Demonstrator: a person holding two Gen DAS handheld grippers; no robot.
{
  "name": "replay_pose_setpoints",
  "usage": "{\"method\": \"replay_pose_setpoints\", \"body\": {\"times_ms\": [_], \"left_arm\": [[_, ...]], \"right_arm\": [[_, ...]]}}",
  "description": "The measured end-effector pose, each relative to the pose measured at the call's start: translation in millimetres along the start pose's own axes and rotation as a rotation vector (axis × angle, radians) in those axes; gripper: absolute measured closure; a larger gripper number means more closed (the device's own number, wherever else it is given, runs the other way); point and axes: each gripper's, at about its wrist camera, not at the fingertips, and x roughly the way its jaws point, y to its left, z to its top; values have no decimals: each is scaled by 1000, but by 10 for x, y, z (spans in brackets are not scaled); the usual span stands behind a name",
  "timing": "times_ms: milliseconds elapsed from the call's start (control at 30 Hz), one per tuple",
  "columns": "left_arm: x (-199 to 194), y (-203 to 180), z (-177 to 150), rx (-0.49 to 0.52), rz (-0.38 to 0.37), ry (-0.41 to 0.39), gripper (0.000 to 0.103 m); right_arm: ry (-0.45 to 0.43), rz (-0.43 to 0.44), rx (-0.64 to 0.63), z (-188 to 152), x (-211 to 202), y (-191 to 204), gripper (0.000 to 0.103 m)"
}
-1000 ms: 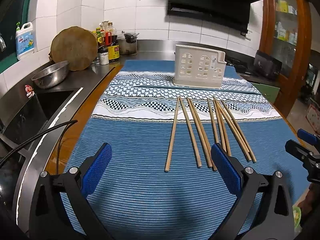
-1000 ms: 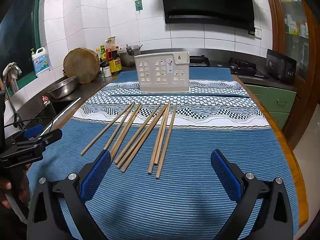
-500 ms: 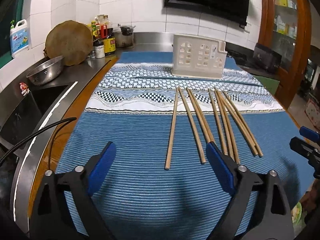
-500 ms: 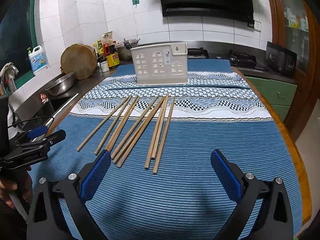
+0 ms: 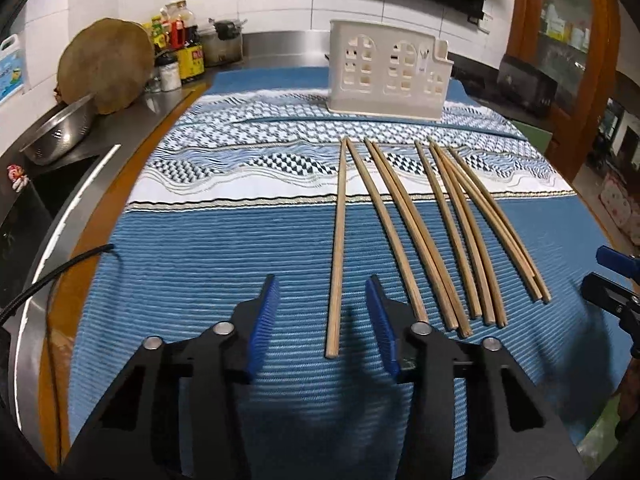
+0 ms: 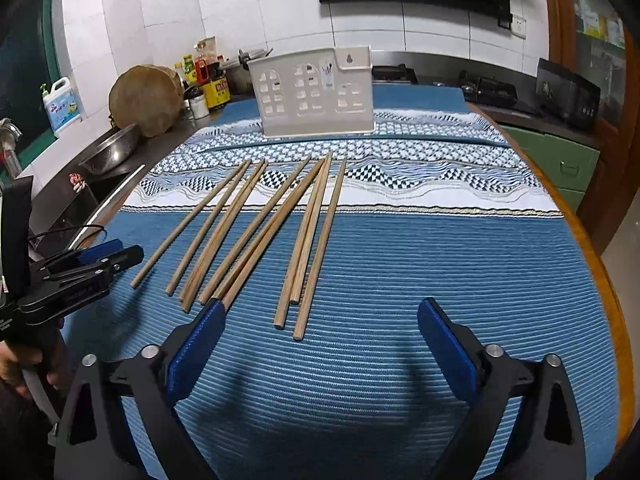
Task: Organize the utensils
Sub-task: 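Lower the left tool onto one wooden chopstick and close its fingers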
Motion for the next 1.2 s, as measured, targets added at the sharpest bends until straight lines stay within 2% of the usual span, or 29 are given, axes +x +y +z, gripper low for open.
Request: {"method": "replay_pose_setpoints", "body": {"times_ms": [33,67,200,267,333,467,600,733,1067,1200], "left_arm": [[29,-8,-3,1,-3,6,65],[50,-12,-8,2,-7,11,77],[134,-31,11,6,-18,30,77],[159,-24,25,3,-20,36,77],[185,-18,35,3,-25,43,81],[218,-11,48,0,-34,56,81],[250,-12,60,-1,-37,69,81],[271,-7,67,2,-38,75,81],[285,-31,61,11,-28,79,81],[283,-21,58,11,-28,81,81]], "right_arm": [[16,4,2,4,51,-2,26],[24,7,5,4,79,-8,26],[46,8,3,18,175,-1,32],[57,10,4,26,210,1,39],[72,16,13,32,252,-5,46],[86,18,10,10,286,19,54],[110,15,-1,-29,340,57,67],[107,1,-10,-33,335,58,73],[120,-19,-27,-52,338,77,76],[113,-68,-56,-65,352,112,88]]}}
